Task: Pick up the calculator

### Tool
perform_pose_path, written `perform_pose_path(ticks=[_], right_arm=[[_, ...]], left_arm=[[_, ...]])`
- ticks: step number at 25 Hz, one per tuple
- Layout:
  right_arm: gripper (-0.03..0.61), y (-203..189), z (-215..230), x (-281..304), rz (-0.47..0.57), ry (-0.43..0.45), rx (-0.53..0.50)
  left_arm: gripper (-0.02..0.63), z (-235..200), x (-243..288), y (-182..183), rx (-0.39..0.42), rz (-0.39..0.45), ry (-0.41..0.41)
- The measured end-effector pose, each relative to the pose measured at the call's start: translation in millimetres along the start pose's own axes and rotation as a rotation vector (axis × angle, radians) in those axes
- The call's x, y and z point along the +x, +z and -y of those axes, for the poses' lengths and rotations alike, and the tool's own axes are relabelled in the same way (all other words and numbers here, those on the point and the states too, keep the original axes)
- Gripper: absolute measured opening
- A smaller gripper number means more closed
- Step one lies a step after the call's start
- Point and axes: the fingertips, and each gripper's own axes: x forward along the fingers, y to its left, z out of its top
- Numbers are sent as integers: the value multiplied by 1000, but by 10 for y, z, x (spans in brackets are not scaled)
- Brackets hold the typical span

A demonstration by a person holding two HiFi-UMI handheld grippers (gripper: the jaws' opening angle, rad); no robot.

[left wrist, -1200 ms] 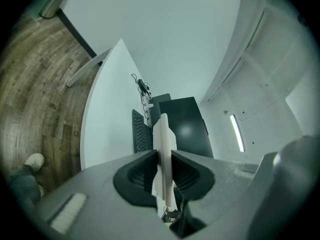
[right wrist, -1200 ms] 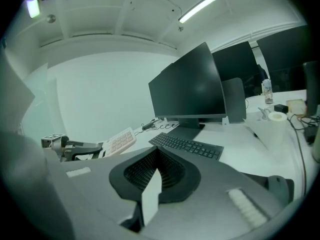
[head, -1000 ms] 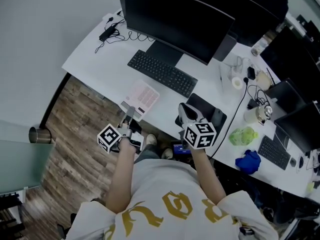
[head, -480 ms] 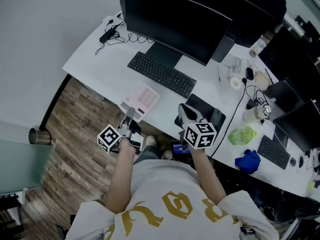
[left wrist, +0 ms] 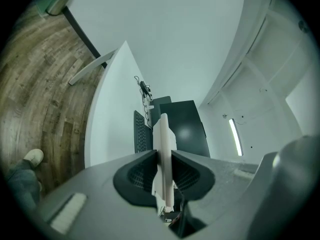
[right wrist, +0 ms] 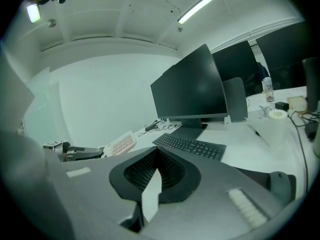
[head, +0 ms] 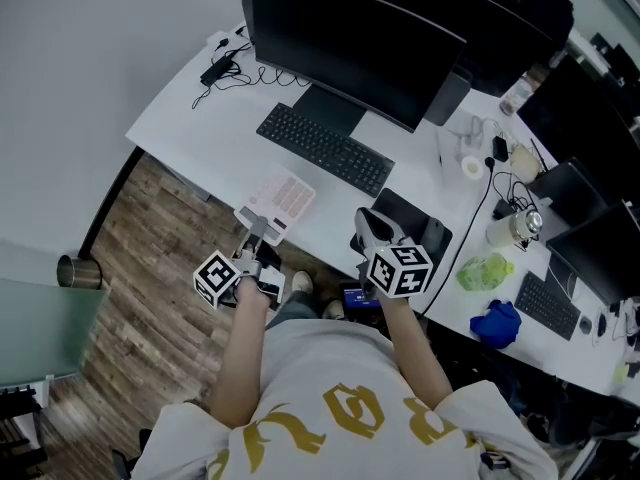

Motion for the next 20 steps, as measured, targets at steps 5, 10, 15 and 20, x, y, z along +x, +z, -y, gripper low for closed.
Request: perform_pose_path(ticks=[5, 10, 15, 20], right_arm=[[23, 5, -18, 9, 0, 0, -1], [23, -29, -34, 28, -8, 5, -1], [23, -49, -64, 43, -12, 7, -1], [23, -70, -88, 44, -13, 12, -3]], left_arm=[[67, 1, -9, 21, -11, 2, -6], [67, -9, -27, 30, -16, 4, -9], [67, -35, -37, 41, -22, 6, -3], [67, -55, -56, 50, -27, 6, -3]])
